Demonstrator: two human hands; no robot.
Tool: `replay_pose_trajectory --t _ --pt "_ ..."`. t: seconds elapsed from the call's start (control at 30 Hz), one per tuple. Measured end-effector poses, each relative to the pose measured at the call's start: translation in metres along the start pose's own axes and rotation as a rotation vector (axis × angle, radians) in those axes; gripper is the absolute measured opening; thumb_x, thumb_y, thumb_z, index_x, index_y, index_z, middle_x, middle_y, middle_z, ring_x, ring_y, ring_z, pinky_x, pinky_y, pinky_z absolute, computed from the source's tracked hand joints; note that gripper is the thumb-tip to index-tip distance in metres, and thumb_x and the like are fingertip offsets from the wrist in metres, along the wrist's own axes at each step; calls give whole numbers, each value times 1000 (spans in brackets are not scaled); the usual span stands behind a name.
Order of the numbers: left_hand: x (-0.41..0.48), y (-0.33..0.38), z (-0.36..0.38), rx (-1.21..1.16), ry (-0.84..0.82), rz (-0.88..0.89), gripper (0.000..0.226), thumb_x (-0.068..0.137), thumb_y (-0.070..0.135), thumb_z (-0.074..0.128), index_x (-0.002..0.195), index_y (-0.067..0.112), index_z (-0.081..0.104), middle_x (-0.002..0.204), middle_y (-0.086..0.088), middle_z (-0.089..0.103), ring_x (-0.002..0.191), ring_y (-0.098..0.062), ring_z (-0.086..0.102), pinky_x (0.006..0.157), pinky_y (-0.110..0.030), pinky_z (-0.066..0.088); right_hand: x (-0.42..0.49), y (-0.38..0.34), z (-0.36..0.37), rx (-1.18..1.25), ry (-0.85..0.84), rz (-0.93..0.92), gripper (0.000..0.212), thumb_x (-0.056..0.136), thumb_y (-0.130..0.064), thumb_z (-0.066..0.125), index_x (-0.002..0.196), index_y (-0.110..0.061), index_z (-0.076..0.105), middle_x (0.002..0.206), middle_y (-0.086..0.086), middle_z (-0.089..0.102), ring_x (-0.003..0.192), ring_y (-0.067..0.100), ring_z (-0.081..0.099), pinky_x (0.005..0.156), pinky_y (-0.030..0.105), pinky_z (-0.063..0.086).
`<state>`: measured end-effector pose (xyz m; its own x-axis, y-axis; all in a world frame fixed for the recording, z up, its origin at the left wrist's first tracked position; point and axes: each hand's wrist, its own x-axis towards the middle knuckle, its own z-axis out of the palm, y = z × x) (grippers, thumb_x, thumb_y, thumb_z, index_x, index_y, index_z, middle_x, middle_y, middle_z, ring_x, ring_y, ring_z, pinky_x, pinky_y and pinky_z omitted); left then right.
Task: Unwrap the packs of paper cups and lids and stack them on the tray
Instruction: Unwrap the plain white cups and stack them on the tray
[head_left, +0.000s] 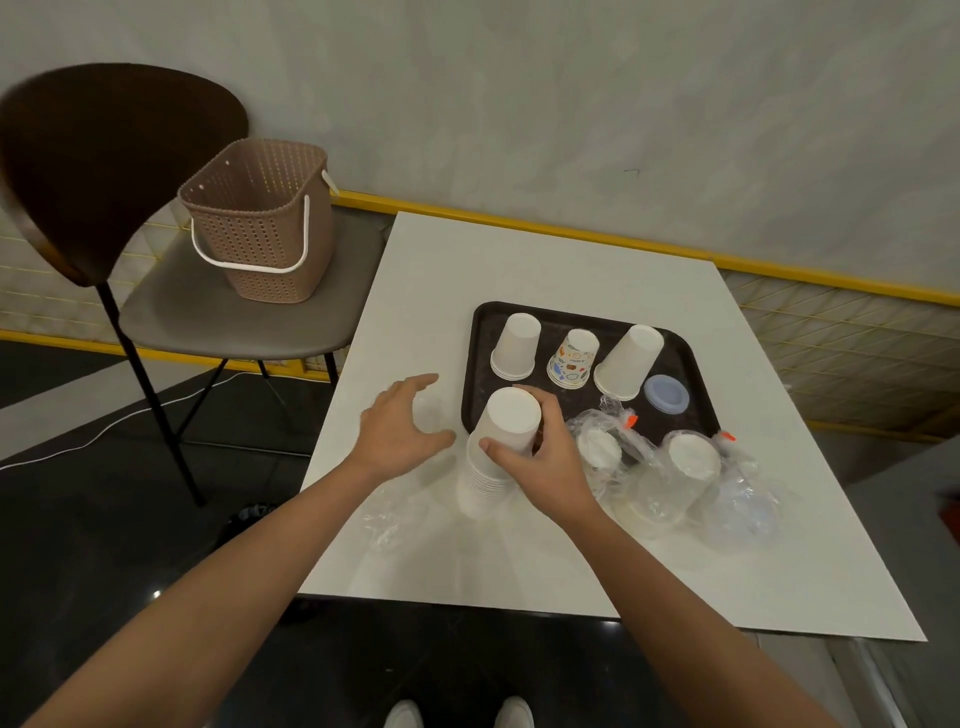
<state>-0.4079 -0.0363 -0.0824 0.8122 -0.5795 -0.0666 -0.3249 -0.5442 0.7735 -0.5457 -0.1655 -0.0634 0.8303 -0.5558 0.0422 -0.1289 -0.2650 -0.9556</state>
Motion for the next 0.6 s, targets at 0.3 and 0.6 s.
replay_pose_trajectory --t 0.3,0.6 --pt "-18 24 18 -179 -379 169 77 65 26 85 128 37 42 118 23 51 107 0 50 85 -15 41 -1 -1 0 -4 13 -18 59 73 -8 79 120 -22 47 112 -17 57 101 -12 52 81 6 42" --pt "-14 31 21 -172 -255 186 64 61 31 85 118 26 57 107 13 65 100 -8 61 80 -17 48 -2 -2 0 6 27 -8 60 71 -11 80 120 -24 49 113 -16 58 105 -4 54 89 15 45"
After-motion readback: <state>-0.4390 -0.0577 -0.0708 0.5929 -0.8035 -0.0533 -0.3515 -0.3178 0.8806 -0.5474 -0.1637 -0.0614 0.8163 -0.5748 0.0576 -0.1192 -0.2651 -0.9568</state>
